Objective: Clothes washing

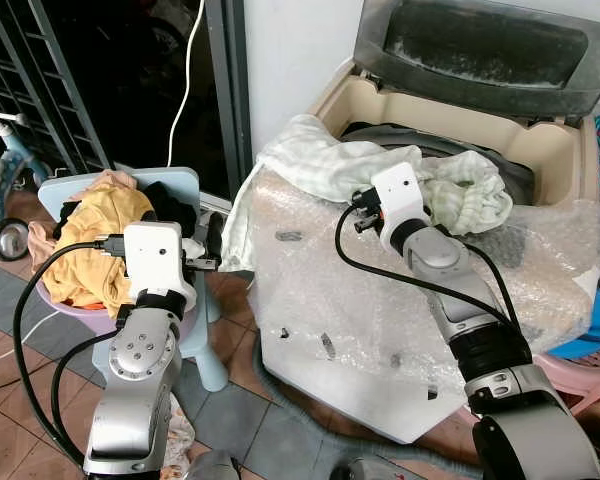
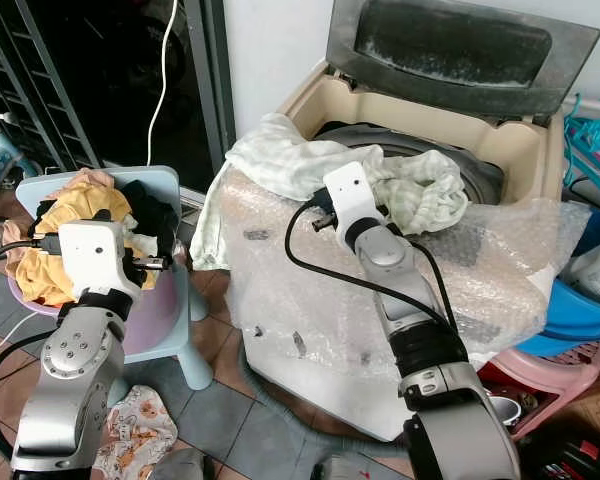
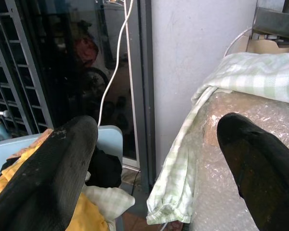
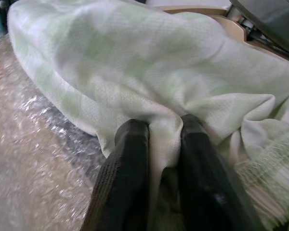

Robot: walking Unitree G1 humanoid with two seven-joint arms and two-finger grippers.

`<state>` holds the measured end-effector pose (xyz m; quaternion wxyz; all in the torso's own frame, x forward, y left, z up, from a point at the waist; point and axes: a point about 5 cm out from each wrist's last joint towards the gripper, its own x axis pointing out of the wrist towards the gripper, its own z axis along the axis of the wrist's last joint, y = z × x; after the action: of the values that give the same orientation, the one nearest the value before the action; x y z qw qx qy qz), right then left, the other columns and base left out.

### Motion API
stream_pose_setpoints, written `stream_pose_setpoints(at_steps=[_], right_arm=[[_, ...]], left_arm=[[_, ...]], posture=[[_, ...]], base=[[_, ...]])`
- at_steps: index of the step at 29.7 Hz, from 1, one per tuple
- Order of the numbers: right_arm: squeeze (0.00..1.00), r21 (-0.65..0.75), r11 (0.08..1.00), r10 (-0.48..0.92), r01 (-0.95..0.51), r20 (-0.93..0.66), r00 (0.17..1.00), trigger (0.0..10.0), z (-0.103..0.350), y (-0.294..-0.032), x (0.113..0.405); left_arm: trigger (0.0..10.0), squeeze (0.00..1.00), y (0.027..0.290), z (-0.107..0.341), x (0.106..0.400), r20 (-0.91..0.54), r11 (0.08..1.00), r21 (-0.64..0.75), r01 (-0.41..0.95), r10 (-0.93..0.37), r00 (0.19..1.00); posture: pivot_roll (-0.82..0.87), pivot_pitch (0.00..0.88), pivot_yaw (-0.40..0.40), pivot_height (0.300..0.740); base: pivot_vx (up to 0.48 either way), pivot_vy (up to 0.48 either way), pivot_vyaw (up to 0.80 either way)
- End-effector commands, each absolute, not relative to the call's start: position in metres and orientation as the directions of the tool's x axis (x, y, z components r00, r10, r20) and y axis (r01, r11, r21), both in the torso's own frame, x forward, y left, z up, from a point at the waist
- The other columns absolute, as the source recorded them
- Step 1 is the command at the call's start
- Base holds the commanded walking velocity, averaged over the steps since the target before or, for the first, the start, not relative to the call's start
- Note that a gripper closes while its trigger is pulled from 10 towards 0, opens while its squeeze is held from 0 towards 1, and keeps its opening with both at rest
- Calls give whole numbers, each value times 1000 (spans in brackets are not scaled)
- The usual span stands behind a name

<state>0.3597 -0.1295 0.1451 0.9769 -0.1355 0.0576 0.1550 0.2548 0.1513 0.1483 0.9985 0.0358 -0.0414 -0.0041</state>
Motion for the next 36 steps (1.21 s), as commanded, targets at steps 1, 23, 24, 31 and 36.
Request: stream_pose_setpoints(at_steps=[1,23,24,31,36], right_arm=[[0,-222,946,184,-236,-233,955,0,130,-150,360],[0,109,817,-575,565,113,810,0,254,-315,375],[0,117,779,-628,617,144,765,0,263,-331,367],[0,91,732,-680,676,167,714,0,261,-355,355],[0,14,896,-442,445,144,885,941,241,-308,376]], left_arm=[[10000,0,152,148,255,77,997,78,-5,-1,997],[10000,0,155,147,257,74,997,72,-18,12,997],[10000,0,155,148,257,75,997,72,-17,12,997],[10000,0,154,147,258,73,997,71,-7,2,997],[10000,0,153,148,259,74,997,72,-1,-4,997]], posture=[[30,0,-22,740],[33,0,-20,740],[33,0,-19,740],[18,0,-5,740],[19,0,-1,740]], base=[[0,0,0],[0,0,0],[0,0,0],[0,0,0],[0,0,0]])
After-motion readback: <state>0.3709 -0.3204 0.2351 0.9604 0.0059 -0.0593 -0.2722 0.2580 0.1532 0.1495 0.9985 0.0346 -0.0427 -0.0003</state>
